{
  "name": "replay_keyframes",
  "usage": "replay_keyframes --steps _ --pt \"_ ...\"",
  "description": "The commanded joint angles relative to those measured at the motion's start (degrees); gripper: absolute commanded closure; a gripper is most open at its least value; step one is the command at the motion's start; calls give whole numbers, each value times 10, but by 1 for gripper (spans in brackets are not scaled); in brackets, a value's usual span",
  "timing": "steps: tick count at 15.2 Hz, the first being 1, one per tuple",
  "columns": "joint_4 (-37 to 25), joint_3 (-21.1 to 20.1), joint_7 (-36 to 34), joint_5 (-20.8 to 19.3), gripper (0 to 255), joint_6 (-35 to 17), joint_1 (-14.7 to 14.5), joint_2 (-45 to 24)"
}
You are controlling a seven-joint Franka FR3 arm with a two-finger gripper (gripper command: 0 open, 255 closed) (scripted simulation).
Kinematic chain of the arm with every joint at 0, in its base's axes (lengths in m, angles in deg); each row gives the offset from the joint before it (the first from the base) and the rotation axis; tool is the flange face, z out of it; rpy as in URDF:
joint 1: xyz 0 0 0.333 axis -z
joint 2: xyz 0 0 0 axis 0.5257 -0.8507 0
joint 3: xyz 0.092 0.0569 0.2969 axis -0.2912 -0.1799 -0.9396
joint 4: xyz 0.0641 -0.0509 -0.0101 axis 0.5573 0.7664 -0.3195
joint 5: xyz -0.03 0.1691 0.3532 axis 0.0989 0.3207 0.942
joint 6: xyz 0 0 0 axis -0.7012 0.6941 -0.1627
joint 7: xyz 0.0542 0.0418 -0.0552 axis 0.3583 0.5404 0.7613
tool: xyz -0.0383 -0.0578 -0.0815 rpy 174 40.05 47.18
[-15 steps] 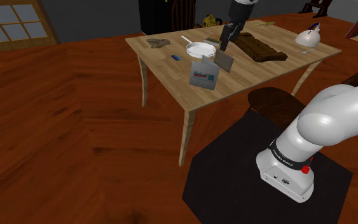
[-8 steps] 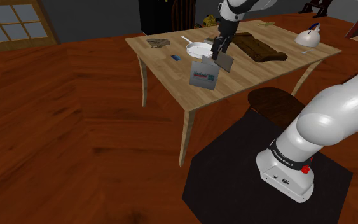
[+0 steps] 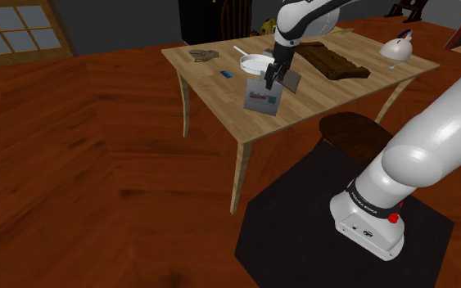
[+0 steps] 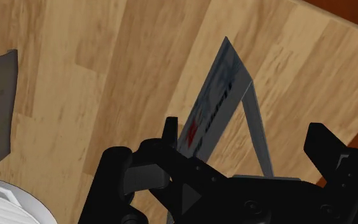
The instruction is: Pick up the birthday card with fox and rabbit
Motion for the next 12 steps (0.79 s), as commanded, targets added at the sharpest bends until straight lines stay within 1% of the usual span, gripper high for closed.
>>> replay_keyframes --steps 1,3,5,6,12 --pt "6 1 3 2 0 -16 0 -10" --pt "12 1 4 4 0 -32 0 -19" --pt "14 2 5 5 0 -37 0 -22" --pt "14 2 5 5 255 -37 0 -23" --pt "13 2 5 5 255 -37 0 -24"
